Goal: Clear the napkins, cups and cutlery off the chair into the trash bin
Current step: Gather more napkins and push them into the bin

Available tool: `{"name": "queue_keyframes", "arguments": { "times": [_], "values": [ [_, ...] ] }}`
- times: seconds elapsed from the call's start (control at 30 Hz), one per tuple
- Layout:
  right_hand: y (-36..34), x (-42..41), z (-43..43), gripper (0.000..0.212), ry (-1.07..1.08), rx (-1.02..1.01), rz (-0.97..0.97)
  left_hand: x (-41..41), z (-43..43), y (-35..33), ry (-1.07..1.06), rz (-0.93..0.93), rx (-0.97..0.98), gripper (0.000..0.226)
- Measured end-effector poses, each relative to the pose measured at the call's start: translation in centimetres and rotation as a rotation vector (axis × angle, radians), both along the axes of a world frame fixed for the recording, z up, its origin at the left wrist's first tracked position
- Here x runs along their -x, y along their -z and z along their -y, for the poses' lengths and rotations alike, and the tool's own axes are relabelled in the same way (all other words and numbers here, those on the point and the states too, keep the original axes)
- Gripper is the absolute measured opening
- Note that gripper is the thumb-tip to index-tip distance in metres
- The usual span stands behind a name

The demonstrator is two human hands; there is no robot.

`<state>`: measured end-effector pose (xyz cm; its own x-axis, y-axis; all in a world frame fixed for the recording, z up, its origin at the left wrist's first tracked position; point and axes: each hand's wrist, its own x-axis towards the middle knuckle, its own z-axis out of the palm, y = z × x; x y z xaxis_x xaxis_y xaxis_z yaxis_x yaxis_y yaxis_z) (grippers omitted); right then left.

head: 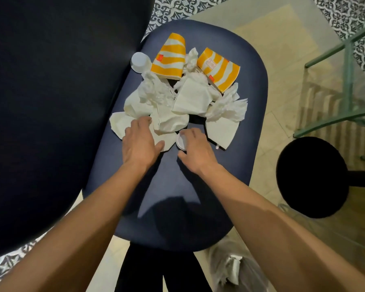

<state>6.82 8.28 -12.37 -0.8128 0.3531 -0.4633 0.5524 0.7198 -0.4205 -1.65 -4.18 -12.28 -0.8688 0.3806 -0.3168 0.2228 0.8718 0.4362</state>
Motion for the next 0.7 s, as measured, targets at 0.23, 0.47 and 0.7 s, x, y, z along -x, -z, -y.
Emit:
{"name": "queue_keyframes", "arguments": {
  "times": [0.23,0.47,0.7],
  "values": [
    [1.0,0.8,0.3,0.051,0.024,0.027,0.021,0.7,-0.7,0.7,-0.083,0.153,-0.074,0.081],
    [1.1,0.9,0.4,0.048,0.134,0.055,0.014,1.1,-0.2,0.5,-0.152,0.272,-0.055,0.066],
    [0.2,1.7,0.3,0.023,0.155,-0.092,-0.209,1.4,1.0,-1.0,-0.268,0.325,-0.203,0.030]
  ]
}}
